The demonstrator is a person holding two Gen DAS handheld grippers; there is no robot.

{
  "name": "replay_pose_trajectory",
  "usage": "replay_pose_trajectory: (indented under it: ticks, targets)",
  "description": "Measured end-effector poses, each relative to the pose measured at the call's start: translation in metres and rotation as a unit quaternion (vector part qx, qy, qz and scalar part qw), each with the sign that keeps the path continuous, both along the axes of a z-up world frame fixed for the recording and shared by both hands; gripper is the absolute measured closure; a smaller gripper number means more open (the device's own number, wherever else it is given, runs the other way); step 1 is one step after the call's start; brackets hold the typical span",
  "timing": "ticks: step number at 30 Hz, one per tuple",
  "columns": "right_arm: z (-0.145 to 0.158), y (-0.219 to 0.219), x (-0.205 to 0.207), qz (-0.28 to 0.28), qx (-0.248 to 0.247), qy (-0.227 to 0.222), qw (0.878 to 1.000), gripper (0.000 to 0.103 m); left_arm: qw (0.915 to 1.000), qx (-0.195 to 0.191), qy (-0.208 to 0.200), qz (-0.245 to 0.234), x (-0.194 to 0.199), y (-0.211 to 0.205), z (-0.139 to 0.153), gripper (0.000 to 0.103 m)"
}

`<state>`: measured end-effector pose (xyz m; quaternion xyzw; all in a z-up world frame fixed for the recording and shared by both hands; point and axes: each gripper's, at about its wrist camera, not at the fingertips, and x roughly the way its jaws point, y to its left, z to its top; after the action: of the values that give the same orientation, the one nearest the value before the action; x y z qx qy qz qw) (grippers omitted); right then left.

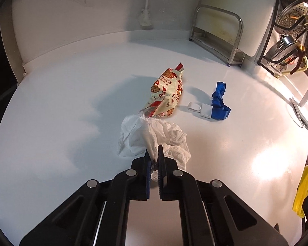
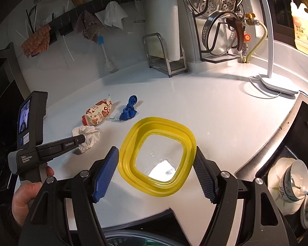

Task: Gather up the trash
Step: 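Close the left tool on the white tissue while the right tool holds the lid, then carry the tissue and yellow lid in both tools over the bin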

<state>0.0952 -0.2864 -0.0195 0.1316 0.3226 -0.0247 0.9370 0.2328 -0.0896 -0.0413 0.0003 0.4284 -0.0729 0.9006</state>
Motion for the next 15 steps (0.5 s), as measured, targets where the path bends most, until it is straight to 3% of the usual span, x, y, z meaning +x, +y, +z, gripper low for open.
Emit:
replay_pose_trajectory:
  ticks: [6,15]
  targets:
    - [0.002,0.002,-0.028,-0.007,0.01,0.003,1.0,0.033,0.9993,0.013,-0.031,-0.017,-0.052,0.015,0.02,0.097]
    - [0.005,0.013,-0.104,-0.017,0.018,0.009,1.0,0.033,0.9953,0.017,-0.066,-0.068,-0.15,0.028,0.047,0.097]
